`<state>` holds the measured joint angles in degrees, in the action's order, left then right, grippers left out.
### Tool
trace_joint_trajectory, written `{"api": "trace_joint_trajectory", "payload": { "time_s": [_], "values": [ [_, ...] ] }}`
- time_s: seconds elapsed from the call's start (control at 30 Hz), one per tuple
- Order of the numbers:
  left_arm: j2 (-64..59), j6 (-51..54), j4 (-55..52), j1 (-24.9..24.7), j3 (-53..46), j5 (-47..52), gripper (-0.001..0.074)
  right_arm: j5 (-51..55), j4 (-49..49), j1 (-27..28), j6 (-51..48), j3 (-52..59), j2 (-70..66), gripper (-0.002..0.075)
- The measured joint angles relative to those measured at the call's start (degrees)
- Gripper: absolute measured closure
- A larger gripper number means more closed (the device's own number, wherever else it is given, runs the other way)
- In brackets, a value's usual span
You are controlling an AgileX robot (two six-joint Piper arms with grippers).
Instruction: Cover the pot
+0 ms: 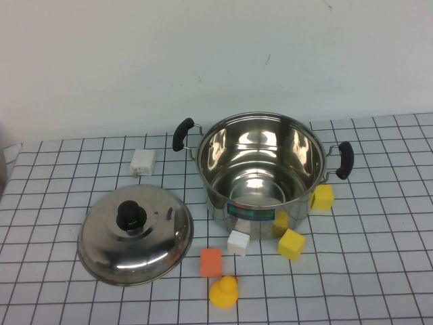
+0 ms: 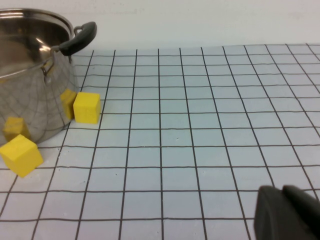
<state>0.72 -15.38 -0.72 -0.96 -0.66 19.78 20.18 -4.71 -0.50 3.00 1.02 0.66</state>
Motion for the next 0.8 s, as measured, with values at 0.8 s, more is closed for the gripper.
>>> {"api": "trace_joint_trajectory", "payload": {
  "time_s": [0.8],
  "values": [
    [0.0, 0.0, -3.6, 0.0, -0.5, -21.2, 0.0736, 0.0, 0.0, 0.0, 0.0, 0.0, 0.0, 0.0717]
  ]
}}
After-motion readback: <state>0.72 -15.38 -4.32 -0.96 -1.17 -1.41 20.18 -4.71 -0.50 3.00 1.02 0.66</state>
